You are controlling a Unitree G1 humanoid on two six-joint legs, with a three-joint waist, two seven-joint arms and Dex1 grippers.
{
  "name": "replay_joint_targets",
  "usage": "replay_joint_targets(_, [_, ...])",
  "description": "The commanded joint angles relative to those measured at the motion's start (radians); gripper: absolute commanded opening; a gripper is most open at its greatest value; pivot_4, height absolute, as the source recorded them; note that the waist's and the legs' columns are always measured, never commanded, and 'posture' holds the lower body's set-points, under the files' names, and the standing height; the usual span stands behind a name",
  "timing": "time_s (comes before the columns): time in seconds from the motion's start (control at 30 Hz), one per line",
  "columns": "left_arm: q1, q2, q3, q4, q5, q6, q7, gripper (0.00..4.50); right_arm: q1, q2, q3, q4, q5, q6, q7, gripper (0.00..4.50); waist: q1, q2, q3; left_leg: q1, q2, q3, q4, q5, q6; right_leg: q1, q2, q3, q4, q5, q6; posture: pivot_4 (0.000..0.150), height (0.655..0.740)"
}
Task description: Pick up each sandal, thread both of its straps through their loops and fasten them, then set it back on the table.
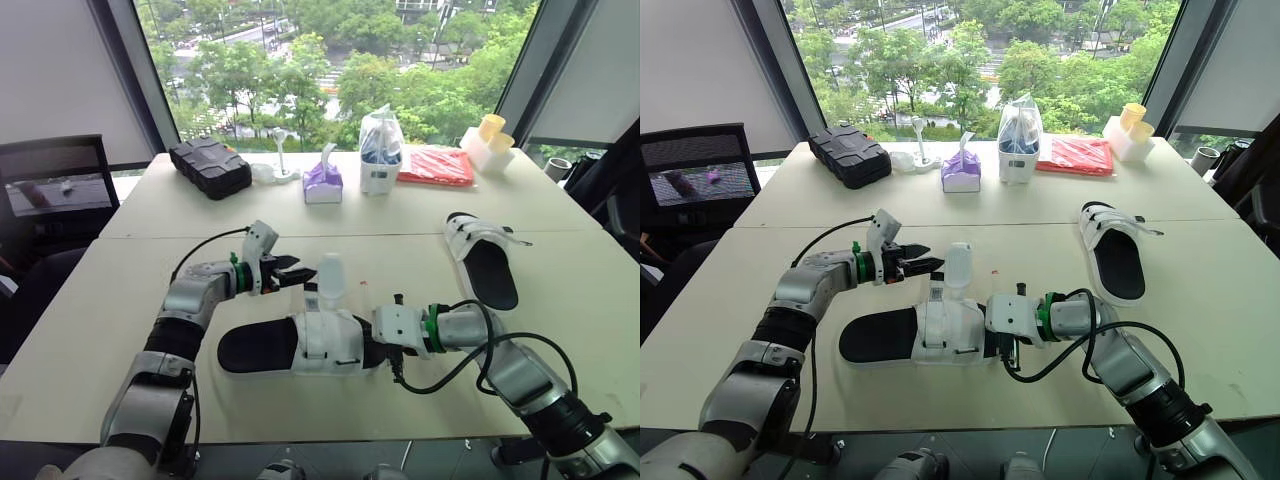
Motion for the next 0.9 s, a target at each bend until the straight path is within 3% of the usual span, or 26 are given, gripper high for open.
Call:
replay_joint_targets(0.03, [0.008,0.014,-0.02,-0.041,0.017,-0.02,-0.026,3.37,0.014,-0.007,0.012,0.018,-0.026,0.019,0.001,0.0,0.0,0.0,0.0,0.0,0.0,0.0,0.0,0.0,0.0,0.0,0.0,0.0,0.0,0.0,0.0,0.15,0.74])
replay_joint_targets(0.23, [0.042,0.03,-0.054,-0.078,0.029,-0.02,-0.083,3.37,0.02,-0.01,0.014,0.015,-0.029,0.018,0.001,0.0,0.0,0.0,0.0,0.0,0.0,0.0,0.0,0.0,0.0,0.0,0.0,0.0,0.0,0.0,0.0,0.15,0.74])
replay_joint_targets(0.63, [0.099,0.124,-0.226,-0.146,0.16,-0.213,-0.261,3.37,0.022,-0.012,0.014,0.013,-0.031,0.017,0.002,0.0,0.0,0.0,0.0,0.0,0.0,0.0,-0.001,0.0,0.0,0.0,0.0,0.0,0.0,0.0,0.0,0.15,0.74])
replay_joint_targets(0.8, [0.071,0.095,-0.173,-0.09,0.142,-0.195,-0.22,3.37,0.021,-0.011,0.014,0.014,-0.032,0.018,0.002,0.0,0.0,0.0,0.0,0.0,0.0,0.0,-0.001,0.0,0.0,0.0,0.0,0.0,0.0,0.0,0.0,0.15,0.74])
replay_joint_targets(0.9, [0.011,0.052,-0.071,-0.012,0.079,-0.111,-0.15,3.37,0.022,-0.01,0.013,0.013,-0.032,0.018,0.002,0.0,0.001,0.0,0.0,0.0,0.0,0.0,0.0,0.0,0.0,0.0,0.0,0.0,0.0,0.0,0.0,0.15,0.74])
